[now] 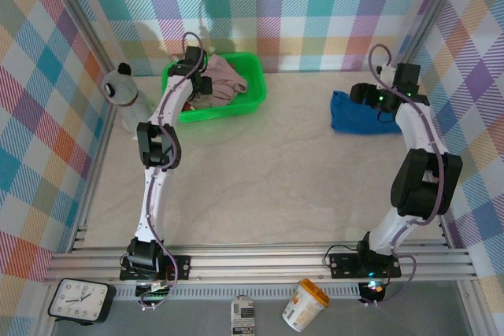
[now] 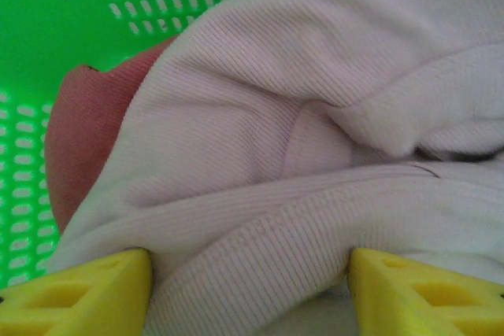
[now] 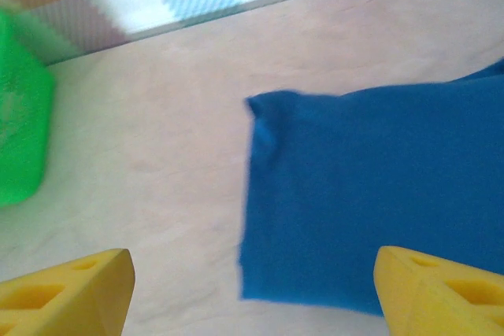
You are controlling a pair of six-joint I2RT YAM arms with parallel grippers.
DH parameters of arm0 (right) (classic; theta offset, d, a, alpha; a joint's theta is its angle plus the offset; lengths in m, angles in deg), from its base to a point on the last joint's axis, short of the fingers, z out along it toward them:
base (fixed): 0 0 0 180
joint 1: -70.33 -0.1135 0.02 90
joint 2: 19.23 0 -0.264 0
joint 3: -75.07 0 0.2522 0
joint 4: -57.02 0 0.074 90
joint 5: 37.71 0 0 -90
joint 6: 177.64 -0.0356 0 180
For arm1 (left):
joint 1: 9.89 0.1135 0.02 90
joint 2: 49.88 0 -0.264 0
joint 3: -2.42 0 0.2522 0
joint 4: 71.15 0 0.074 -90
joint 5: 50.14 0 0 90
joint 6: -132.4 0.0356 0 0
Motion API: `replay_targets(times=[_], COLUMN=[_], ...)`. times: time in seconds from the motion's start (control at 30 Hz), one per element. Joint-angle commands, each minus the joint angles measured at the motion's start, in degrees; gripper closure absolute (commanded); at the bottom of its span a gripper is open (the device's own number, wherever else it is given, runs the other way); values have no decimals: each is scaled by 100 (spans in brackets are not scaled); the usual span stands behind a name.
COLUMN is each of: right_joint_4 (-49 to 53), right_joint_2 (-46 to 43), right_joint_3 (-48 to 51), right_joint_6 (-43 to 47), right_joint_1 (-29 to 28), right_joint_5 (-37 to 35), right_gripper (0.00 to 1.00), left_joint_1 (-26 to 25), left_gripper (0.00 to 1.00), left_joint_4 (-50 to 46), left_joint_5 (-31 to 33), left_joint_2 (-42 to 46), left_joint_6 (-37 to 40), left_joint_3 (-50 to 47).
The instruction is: Fold and stack the tank tops
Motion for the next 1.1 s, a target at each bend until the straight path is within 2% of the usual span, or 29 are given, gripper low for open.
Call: replay_targets(times=[0.0, 0.07, 0.17, 0.2, 0.4, 0.57, 0.7, 0.83, 1.07], right_joint_4=[-262, -444, -524, -532, -1387, -2328, -2557, -2634, -2661], right_joint_2=[-347, -612, -929, -1023, -1491, -1540, -1625, -1754, -2085], right_joint_3=[508, 902, 1247, 1318, 2070, 2562, 2589, 2593, 2614], right_joint_6=[-297, -512, -609, -645, -1482, -2142, -2334, -2396, -2337], right_joint_1=[-314, -502, -903, -1022, -1603, -2158, -2321, -2354, -2369], right_joint_5=[788, 1066, 1275, 1303, 1545, 1559, 1568, 1592, 1637], right_gripper=[20, 20, 20, 20, 13, 12, 9, 9, 10], left_joint_1=[53, 53, 53, 52, 53, 31, 26, -20, -558], left_gripper=[39, 52, 92, 100, 100, 100, 100, 100, 100], left_joint_4=[44, 41, 29, 21, -96, -370, -668, -774, -1269], left_joint_5=[-27, -100, -93, -98, -248, -733, -944, -1421, -2065], left_joint_2=[-258, -292, -158, -71, 782, 1629, 2398, 3338, 4573], left_joint_6=[-85, -85, -67, -60, 2, 0, -60, -344, -986], left_joint_3=[310, 316, 310, 306, 277, 257, 72, -350, -432])
